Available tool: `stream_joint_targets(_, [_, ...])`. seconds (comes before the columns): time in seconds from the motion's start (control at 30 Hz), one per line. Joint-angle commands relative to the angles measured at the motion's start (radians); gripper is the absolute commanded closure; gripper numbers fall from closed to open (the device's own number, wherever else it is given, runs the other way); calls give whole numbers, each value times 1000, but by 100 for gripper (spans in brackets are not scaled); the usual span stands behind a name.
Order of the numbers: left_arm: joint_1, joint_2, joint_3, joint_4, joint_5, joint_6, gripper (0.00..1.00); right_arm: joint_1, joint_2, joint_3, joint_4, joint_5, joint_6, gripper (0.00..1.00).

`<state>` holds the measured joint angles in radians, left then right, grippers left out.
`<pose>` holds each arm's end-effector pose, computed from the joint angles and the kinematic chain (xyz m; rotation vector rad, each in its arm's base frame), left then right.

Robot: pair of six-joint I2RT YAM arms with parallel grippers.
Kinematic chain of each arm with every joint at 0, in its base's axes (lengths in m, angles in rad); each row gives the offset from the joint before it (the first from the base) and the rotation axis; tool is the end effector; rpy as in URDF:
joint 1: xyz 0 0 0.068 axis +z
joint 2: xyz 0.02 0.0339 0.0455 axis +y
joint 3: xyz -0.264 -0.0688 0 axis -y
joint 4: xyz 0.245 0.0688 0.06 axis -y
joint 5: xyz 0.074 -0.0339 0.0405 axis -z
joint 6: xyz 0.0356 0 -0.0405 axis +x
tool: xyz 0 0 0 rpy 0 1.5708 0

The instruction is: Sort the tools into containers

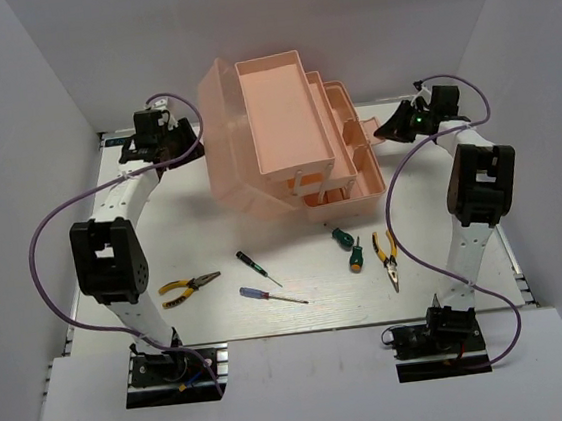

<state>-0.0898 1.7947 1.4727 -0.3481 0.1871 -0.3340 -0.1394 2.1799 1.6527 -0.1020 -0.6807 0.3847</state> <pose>0.4132 -0.0439 0.2826 -0.1736 2.2569 -0.4374 0.4935 -0.0466 0.1988 0.1816 2.1640 0.8842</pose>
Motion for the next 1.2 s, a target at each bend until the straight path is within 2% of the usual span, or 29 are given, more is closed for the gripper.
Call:
stream_joint_targets(0.0, [19,-46,9,-9,11,10,33,-20,-45,-24,10,69,-38,100])
stream_joint_targets(0.27, [116,-46,-18,-22,31,10,31,-19,-42,-31,13,64,-38,100])
stream_joint_targets(0.43, [137,-77,-37,-22,41,1,31,-23,-43,-44,15,61,-30,100])
stream_joint_targets(0.6, [147,-175,-123,3,41,-28,31,-22,-68,-86,21,58,-36,100])
stream_joint_targets(0.83, [147,-372,-279,69,66,-57,25,-19,-100,-146,28,58,-40,100])
stream_joint_targets(1.0, [147,-417,-319,69,100,-75,25,-11,-104,-156,22,-3,-27,100])
stream_joint_targets(1.03, [147,-417,-328,69,100,-76,25,-12,-108,-156,21,-8,-26,96])
stream_joint_targets(1.07, [147,-428,-328,69,100,-76,25,-12,-108,-150,18,-14,-23,84])
stream_joint_targets(1.13, [137,-440,-337,69,109,-76,25,-15,-111,-149,18,-5,-20,71])
stream_joint_targets(1.17, [137,-454,-338,69,109,-76,25,-17,-114,-142,21,-3,-18,54])
